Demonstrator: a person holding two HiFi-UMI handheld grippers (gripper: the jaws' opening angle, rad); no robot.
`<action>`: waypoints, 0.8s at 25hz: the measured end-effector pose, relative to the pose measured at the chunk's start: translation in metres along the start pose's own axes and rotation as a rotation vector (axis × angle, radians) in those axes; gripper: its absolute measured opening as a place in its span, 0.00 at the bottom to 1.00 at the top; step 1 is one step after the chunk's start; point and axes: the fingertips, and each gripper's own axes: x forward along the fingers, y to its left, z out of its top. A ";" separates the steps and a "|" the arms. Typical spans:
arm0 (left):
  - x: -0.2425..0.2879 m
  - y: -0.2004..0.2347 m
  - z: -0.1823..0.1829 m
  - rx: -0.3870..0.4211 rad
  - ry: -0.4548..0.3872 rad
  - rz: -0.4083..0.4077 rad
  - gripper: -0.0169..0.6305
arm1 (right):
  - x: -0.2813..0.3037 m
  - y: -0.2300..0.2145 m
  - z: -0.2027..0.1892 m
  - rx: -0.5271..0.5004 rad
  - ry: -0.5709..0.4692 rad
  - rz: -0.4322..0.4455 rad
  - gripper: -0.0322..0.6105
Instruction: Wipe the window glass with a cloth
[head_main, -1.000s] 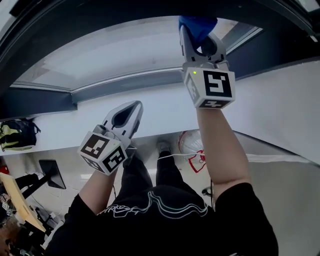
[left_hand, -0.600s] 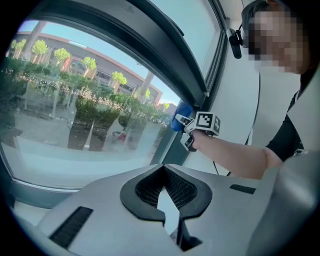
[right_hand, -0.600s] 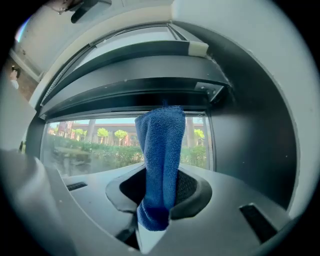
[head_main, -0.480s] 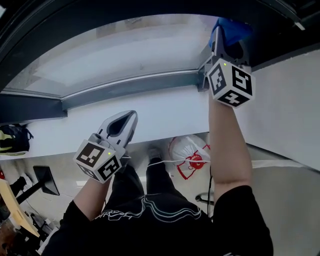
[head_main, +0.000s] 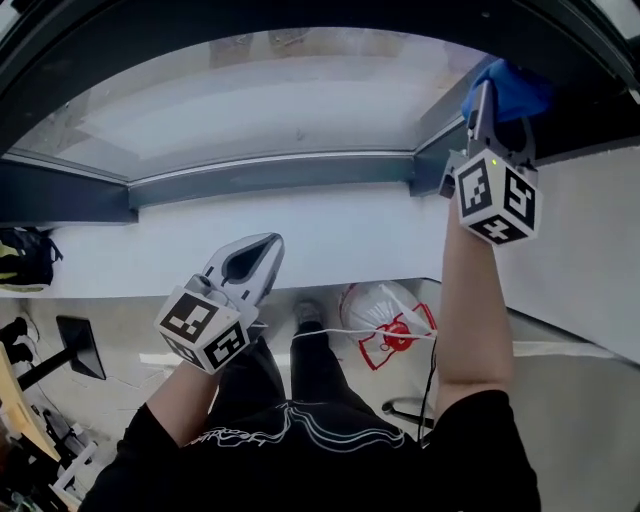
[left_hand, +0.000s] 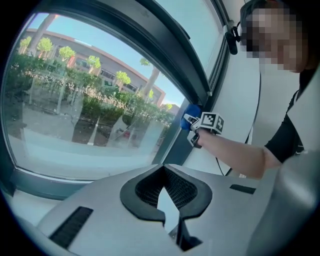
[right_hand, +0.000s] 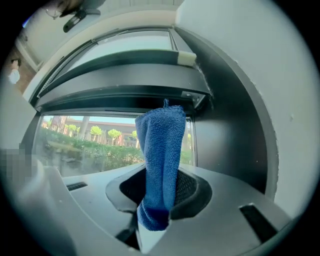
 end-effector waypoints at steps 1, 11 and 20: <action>-0.004 0.004 0.000 -0.002 -0.013 0.004 0.03 | -0.005 0.008 0.002 0.001 -0.011 0.012 0.19; -0.093 0.084 -0.004 -0.055 -0.122 0.097 0.03 | -0.056 0.224 0.009 0.025 -0.075 0.304 0.19; -0.230 0.189 -0.019 -0.126 -0.186 0.248 0.03 | -0.093 0.477 -0.007 0.080 -0.032 0.614 0.19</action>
